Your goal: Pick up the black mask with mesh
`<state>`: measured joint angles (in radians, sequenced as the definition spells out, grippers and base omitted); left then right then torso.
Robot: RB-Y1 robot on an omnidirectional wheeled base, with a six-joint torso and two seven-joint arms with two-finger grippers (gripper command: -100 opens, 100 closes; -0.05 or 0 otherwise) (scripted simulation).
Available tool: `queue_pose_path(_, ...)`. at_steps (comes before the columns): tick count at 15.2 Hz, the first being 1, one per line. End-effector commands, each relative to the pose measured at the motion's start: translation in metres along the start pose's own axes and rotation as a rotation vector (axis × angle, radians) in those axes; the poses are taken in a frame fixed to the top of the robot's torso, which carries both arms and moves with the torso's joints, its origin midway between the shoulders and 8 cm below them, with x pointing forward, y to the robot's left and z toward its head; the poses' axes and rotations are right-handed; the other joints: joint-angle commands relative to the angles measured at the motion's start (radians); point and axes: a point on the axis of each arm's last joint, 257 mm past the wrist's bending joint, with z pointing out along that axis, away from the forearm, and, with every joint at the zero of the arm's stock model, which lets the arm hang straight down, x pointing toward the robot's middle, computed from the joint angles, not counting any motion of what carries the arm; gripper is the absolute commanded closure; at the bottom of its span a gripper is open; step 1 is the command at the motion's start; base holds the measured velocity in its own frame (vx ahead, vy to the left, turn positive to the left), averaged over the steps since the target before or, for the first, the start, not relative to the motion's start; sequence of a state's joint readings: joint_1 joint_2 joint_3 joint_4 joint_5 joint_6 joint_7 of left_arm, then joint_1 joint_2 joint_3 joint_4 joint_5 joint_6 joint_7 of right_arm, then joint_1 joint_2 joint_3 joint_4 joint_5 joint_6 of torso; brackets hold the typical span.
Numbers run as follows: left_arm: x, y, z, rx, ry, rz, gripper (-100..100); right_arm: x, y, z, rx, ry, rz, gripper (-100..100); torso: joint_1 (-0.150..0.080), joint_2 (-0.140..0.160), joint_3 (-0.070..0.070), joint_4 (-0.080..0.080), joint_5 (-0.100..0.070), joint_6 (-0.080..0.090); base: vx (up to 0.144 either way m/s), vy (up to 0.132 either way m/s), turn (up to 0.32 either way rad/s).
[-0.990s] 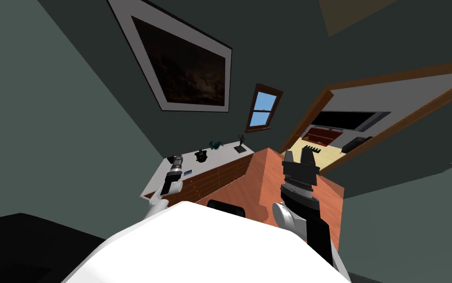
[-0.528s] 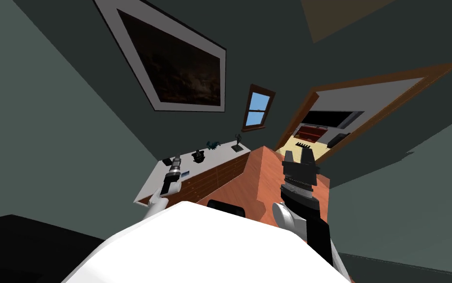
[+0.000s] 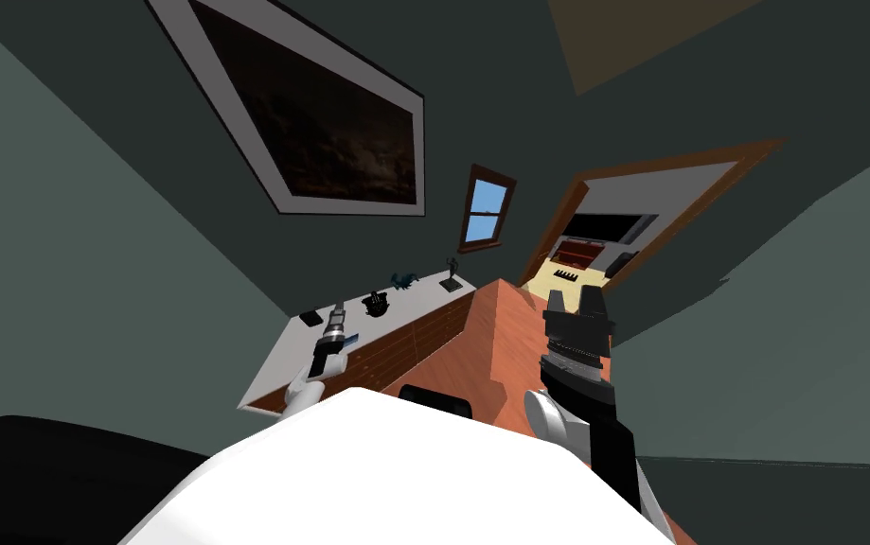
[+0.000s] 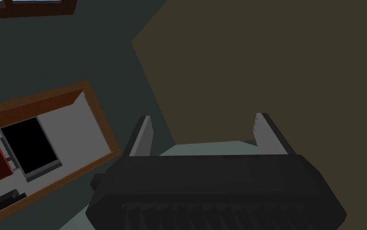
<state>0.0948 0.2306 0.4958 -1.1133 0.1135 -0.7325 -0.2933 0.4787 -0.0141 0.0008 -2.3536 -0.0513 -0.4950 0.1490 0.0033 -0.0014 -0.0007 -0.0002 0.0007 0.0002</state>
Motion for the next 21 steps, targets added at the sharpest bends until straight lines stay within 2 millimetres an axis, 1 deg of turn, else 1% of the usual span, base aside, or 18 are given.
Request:
queue_pose_path(1, -0.002, 0.012, -0.004, -0.025, -0.001, 0.004, -100, 0.0, 0.0, 0.0, 0.0, 0.0, 0.0, 0, 0.0, 0.0, 0.0, 0.0, 0.0, 0.0, 0.009, 0.027, -0.093)
queue_pose_path(2, -0.007, 0.014, 0.0, -0.025, -0.016, 0.009, -100, 0.0, 0.0, 0.0, 0.0, 0.0, 0.0, 0, 0.0, 0.0, 0.0, 0.0, 0.0, 0.0, 0.013, 0.027, -0.118)
queue_pose_path(3, -0.005, 0.023, -0.005, -0.047, -0.012, 0.01, -100, 0.0, 0.0, 0.0, 0.0, 0.0, 0.0, 0, 0.001, 0.0, 0.0, 0.0, 0.0, 0.0, 0.015, 0.028, -0.11)
queue_pose_path(4, -0.004, 0.028, -0.007, -0.058, -0.009, 0.011, -100, 0.0, 0.0, 0.0, 0.0, 0.0, 0.0, 0, 0.001, 0.0, 0.0, 0.0, 0.0, 0.0, 0.009, 0.026, -0.07)
queue_pose_path(5, -0.008, 0.033, -0.005, -0.066, -0.022, 0.015, -100, 0.0, 0.0, 0.0, 0.0, 0.0, 0.0, 0, 0.001, 0.0, 0.0, 0.0, 0.0, 0.0, 0.02, 0.023, -0.139)
queue_pose_path(6, -0.007, 0.042, -0.01, -0.087, -0.017, 0.016, -100, 0.0, 0.0, 0.0, 0.0, 0.0, 0.0, 0, 0.001, 0.0, 0.0, 0.0, 0.0, 0.0, 0.022, 0.032, -0.133)
queue_pose_path(7, -0.007, 0.043, -0.011, -0.09, -0.017, 0.016, -100, 0.0, 0.0, 0.0, 0.0, 0.0, 0.0, 0, 0.001, -0.001, 0.0, 0.0, 0.0, 0.0, 0.011, 0.037, -0.071)
queue_pose_path(8, -0.01, 0.048, -0.01, -0.098, -0.028, 0.019, -100, 0.0, 0.0, 0.0, 0.0, 0.0, 0.0, 0, 0.001, 0.0, 0.0, 0.0, 0.0, 0.0, 0.022, 0.036, -0.128)
queue_pose_path(9, -0.008, 0.055, -0.015, -0.118, -0.024, 0.019, -100, 0.0, 0.0, 0.0, 0.0, 0.0, 0.0, 0, 0.001, -0.001, 0.0, 0.0, 0.0, 0.0, 0.025, 0.04, -0.134)
queue_pose_path(11, -0.011, 0.062, -0.015, -0.131, -0.034, 0.021, -100, 0.0, 0.0, 0.0, 0.0, 0.0, 0.0, 0, 0.001, -0.001, 0.0, 0.0, 0.0, 0.0, 0.019, 0.033, -0.075)
queue_pose_path(12, -0.009, 0.07, -0.021, -0.152, -0.029, 0.022, -100, 0.0, 0.0, 0.0, 0.0, 0.0, 0.0, 0, 0.001, -0.001, -0.001, 0.0, 0.0, 0.0, 0.037, 0.032, -0.099)
queue_pose_path(13, -0.012, 0.074, -0.02, -0.16, -0.039, 0.023, -100, 0.0, 0.0, 0.0, 0.0, 0.0, 0.0, 0, 0.001, -0.001, -0.001, 0.0, 0.0, 0.0, 0.052, 0.039, -0.136)
queue_pose_path(17, -0.011, 0.1, -0.034, -0.224, -0.045, 0.022, -100, 0.0, 0.0, 0.0, 0.0, 0.0, 0.0, 0, 0.002, -0.004, -0.002, -0.001, 0.0, 0.0, 0.058, 0.046, -0.11)
queue_pose_path(19, -0.01, 0.103, -0.037, -0.234, -0.042, 0.022, -100, 0.0, 0.0, 0.0, 0.0, 0.0, 0.0, 0, 0.002, -0.004, -0.002, -0.001, 0.001, 0.0, 0.05, 0.044, -0.06)
queue_pose_path(21, -0.009, 0.113, -0.042, -0.258, -0.046, 0.021, -100, 0.0, 0.0, 0.0, 0.0, 0.0, 0.0, 0, 0.001, -0.003, -0.002, -0.001, 0.0, 0.0, 0.046, 0.031, -0.079)
